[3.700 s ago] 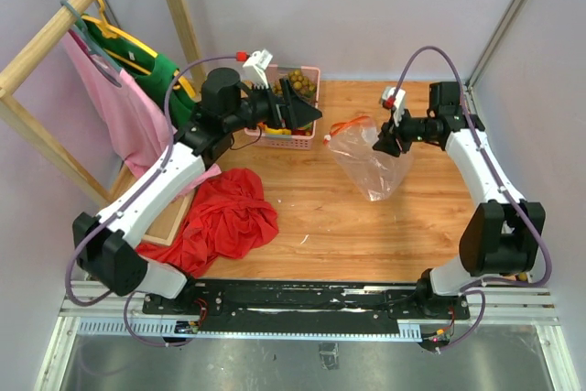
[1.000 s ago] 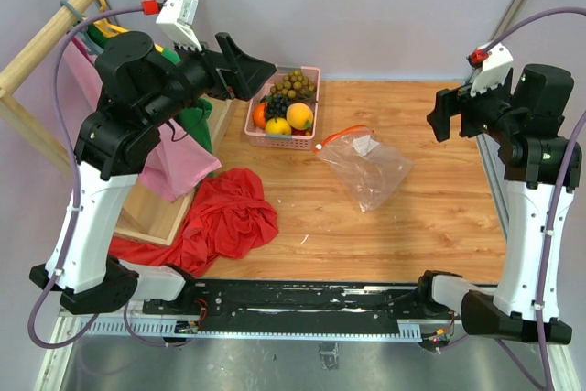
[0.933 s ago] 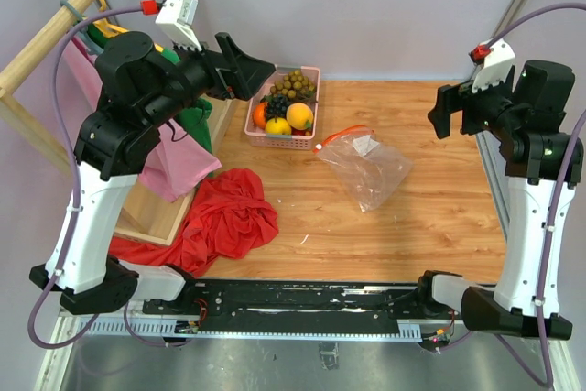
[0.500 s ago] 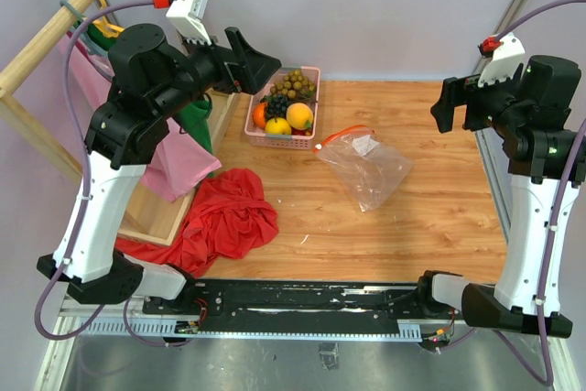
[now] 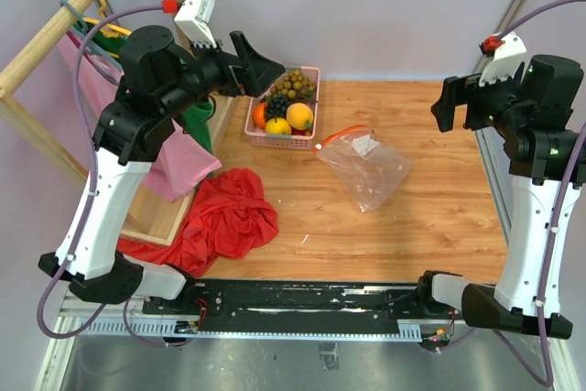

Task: Open the zip-top bag and remove the fake food
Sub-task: Reset both arms

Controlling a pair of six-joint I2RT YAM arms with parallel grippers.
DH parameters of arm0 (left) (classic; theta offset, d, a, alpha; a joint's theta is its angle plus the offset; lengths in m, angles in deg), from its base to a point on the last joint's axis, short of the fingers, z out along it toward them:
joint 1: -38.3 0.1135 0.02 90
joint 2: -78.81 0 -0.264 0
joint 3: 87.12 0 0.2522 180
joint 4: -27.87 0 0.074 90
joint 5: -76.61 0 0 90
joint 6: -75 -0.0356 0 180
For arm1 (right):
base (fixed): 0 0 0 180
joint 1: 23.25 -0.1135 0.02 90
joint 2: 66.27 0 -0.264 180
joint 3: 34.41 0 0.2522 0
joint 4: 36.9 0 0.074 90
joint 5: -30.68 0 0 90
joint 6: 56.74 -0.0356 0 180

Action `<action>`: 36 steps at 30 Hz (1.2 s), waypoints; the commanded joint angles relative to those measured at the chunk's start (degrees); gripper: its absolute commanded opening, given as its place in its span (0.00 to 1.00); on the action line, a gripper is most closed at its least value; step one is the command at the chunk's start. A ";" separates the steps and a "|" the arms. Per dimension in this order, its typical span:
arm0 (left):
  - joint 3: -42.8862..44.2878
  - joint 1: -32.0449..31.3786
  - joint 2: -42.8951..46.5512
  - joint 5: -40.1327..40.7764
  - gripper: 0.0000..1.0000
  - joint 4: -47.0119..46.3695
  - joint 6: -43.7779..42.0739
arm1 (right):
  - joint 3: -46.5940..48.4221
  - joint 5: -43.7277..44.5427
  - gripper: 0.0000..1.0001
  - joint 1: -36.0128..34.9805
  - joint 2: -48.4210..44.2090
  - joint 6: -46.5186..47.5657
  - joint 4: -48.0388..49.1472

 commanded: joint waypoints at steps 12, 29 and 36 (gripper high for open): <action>-3.55 1.35 1.73 -4.59 0.99 -5.18 2.32 | 1.14 -0.48 0.98 -1.21 -0.06 -0.40 4.04; -4.05 2.11 1.25 -6.16 0.99 -6.97 3.21 | 2.77 0.40 0.98 -1.21 0.21 -0.51 5.00; -4.34 2.36 1.35 -6.46 0.99 -6.97 3.30 | 3.33 0.76 0.98 -1.23 0.45 -0.67 5.08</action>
